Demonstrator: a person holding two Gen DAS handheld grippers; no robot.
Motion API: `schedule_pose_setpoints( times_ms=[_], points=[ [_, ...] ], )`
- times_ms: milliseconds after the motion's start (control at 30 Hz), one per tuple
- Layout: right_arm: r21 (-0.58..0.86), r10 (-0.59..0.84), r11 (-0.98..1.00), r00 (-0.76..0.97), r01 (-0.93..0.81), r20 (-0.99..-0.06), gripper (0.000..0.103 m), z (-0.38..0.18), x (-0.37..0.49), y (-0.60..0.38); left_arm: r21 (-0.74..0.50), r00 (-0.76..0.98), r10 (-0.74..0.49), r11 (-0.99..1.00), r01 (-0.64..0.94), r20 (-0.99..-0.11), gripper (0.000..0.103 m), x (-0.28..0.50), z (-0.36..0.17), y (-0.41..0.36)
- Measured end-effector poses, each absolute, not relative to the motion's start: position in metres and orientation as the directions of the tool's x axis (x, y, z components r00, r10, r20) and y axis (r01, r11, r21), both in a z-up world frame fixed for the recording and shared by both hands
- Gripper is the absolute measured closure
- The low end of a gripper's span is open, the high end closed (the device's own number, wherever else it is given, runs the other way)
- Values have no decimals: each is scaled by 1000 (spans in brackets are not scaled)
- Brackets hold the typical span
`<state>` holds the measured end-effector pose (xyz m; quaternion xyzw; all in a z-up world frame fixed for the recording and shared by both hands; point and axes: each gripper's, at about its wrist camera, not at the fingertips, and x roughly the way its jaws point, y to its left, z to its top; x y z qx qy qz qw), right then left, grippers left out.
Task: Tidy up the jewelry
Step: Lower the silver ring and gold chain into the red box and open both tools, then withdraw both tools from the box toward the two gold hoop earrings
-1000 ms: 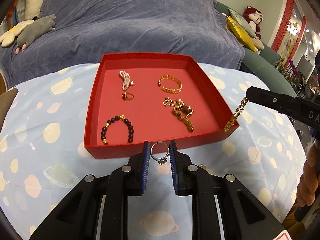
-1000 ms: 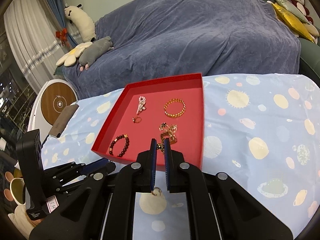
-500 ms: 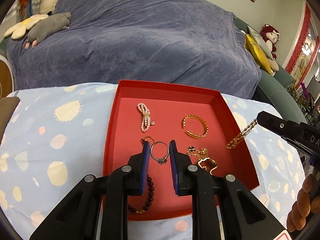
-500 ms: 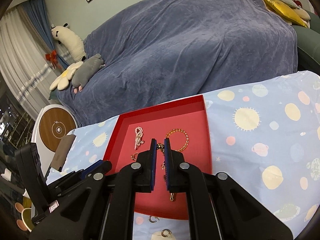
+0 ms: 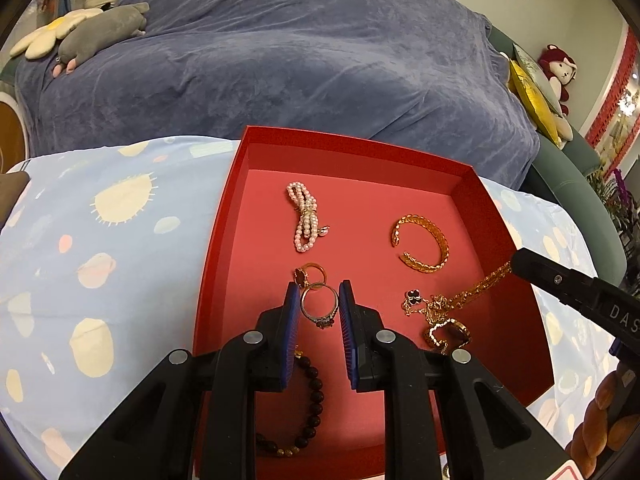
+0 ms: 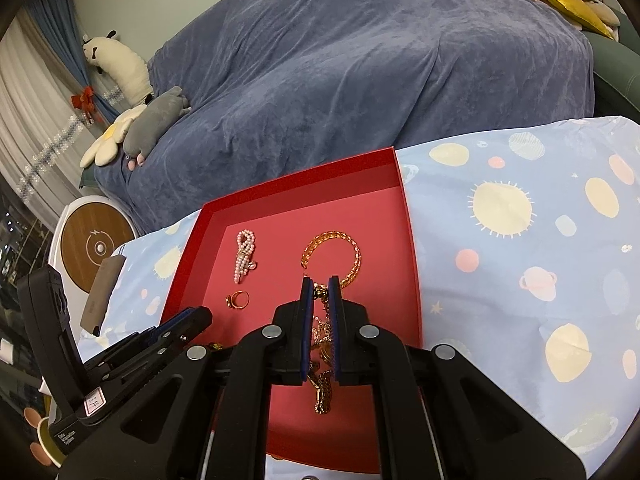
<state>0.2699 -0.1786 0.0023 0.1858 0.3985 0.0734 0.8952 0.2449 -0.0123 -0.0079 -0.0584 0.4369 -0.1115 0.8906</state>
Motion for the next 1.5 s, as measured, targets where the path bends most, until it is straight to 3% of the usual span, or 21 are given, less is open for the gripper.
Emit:
schedule_pose_setpoints(
  times_ms=[233,367,667,733,1000,1100,1500],
  points=[
    [371,268,929,672,11,-690,91,3,266,-175,-177,597,-221,975,133,-771,84,245,-8,-15],
    [365,269,931,678,0,-684,91,9,261,-175,-158,601,-210,978,138,-771,75,241,-6,-18],
    [333,274,942,689,-50,-672,90,26,235,-175,-123,629,-197,979,160,-752,70,223,11,-23],
    [327,275,943,692,-60,-668,78,28,225,-177,-117,635,-195,980,164,-747,66,216,14,-22],
    [316,320,941,622,-121,-714,74,9,178,-173,-87,652,-182,981,176,-736,50,181,18,-16],
    [297,337,940,577,-166,-744,66,-4,166,-157,-93,644,-188,980,179,-741,49,171,16,-13],
    [235,323,945,516,-229,-794,66,-37,147,-130,-60,603,-183,974,219,-777,49,137,-1,-11]
  ],
)
